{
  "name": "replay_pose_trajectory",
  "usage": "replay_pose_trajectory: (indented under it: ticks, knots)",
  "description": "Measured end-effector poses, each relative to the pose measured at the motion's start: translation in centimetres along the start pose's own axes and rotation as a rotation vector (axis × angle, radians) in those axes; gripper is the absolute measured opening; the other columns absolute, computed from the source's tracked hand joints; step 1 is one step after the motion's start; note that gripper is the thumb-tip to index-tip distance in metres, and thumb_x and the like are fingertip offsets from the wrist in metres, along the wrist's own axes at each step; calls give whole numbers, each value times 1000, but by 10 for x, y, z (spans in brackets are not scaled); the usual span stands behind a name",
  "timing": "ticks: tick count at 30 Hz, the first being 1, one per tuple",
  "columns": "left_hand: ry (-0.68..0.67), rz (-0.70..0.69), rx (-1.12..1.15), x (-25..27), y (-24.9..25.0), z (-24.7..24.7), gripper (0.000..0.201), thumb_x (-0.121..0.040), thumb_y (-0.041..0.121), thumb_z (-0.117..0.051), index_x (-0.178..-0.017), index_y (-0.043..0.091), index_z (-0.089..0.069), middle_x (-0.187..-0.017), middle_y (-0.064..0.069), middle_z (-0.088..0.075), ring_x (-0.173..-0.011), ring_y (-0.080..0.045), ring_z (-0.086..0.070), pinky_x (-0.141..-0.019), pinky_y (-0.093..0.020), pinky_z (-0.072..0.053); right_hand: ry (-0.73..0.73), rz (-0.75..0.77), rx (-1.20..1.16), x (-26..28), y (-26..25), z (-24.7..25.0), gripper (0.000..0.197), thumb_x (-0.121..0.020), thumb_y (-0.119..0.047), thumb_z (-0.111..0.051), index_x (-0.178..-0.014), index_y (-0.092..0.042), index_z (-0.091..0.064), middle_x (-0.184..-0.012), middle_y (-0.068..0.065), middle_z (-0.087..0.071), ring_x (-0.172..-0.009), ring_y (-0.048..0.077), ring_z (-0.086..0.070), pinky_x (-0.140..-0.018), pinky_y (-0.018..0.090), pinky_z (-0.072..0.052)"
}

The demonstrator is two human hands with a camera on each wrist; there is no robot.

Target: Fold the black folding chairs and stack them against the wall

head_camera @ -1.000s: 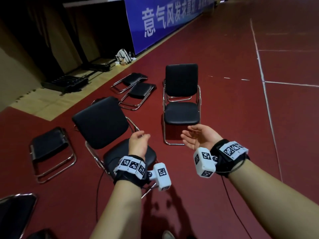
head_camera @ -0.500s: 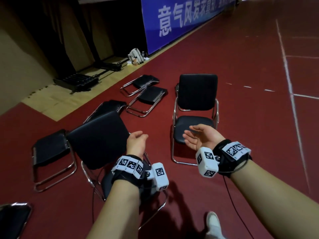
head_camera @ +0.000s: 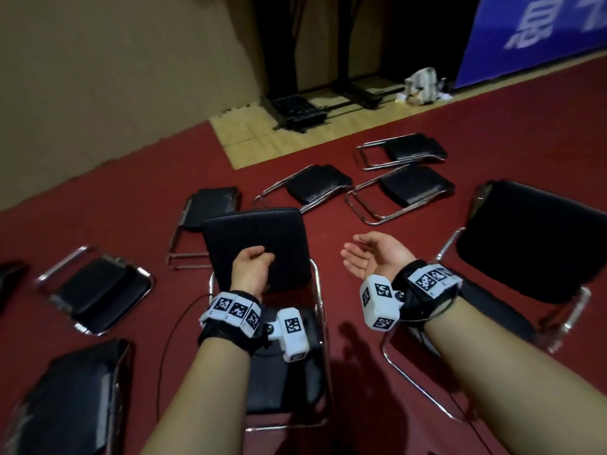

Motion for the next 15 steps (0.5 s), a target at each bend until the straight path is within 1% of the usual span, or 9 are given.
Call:
replay_pose_trajectory:
  ticks: [2,4,5,6,7,9,11,13,15]
  knots:
    - [83,23,34,-17,-4,16,24,-93,15,-63,-117,17,-62,-106,-6,-67,-85,-15,-61,-67,-31,-50,-29,-42,58,-32,0,-23,6,-92,-16,-54,-87,-14,-57,-80,7,-69,-75,23,-68,-63,31,-58]
    - [174,40,62,-37,-7,33,21,-93,10,-63,-113,14,-62,-101,-8,-66,-77,-15,-60,-51,-23,-47,-57,-100,126,-67,2,-49,8,-93,-16,-53,-87,-13,-57,-77,6,-69,-73,23,-69,-63,31,-58]
    - [211,50,69,-48,-9,43,20,-92,8,-63,-111,14,-62,-101,-10,-65,-75,-16,-59,-51,-22,-47,-76,-131,168,-85,5,-65,7,-93,-16,-53,-90,-12,-57,-75,6,-70,-69,23,-71,-62,32,-59]
    - [229,58,79,-56,-11,50,18,-91,7,-63,-108,14,-62,-104,-14,-67,-77,-18,-59,-59,-23,-50,-91,-152,195,-99,7,-77,7,-93,-16,-53,-96,-11,-57,-75,6,-70,-65,23,-72,-60,32,-60]
    - [247,65,87,-67,-13,58,17,-89,7,-65,-105,15,-62,-108,-18,-68,-81,-20,-59,-70,-27,-51,-105,-169,234,-113,8,-91,12,-93,-16,-53,-103,-11,-56,-75,6,-70,-63,23,-72,-59,33,-60]
    - [292,76,116,-88,-14,76,15,-87,7,-65,-100,16,-63,-108,-19,-70,-85,-22,-59,-81,-38,-50,-125,-201,295,-140,10,-120,19,-93,-18,-54,-111,-11,-54,-74,6,-71,-62,23,-72,-57,33,-59]
    - [330,76,149,-110,-11,87,13,-87,7,-64,-94,18,-63,-98,-11,-69,-86,-22,-61,-78,-35,-48,-150,-215,314,-161,5,-146,19,-93,-19,-54,-109,-8,-56,-73,5,-70,-64,22,-72,-55,32,-59]
    - [354,68,174,-132,-5,91,15,-87,7,-63,-89,22,-62,-89,-3,-67,-82,-19,-61,-78,-33,-48,-163,-211,342,-178,-6,-167,16,-94,-19,-54,-99,-5,-59,-76,4,-68,-72,22,-70,-54,30,-59]
    - [372,69,203,-149,3,90,14,-89,8,-62,-90,22,-62,-86,0,-65,-75,-15,-59,-73,-30,-46,-160,-213,389,-196,-17,-184,17,-95,-19,-52,-92,-4,-60,-78,4,-66,-75,20,-66,-52,28,-58]
Point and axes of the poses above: each hand's wrist, its own x-axis away from the middle knuckle, its own z-axis out of the back of the hand, y = z × x, the point moved 3 cm from there along -x, towards the middle knuckle
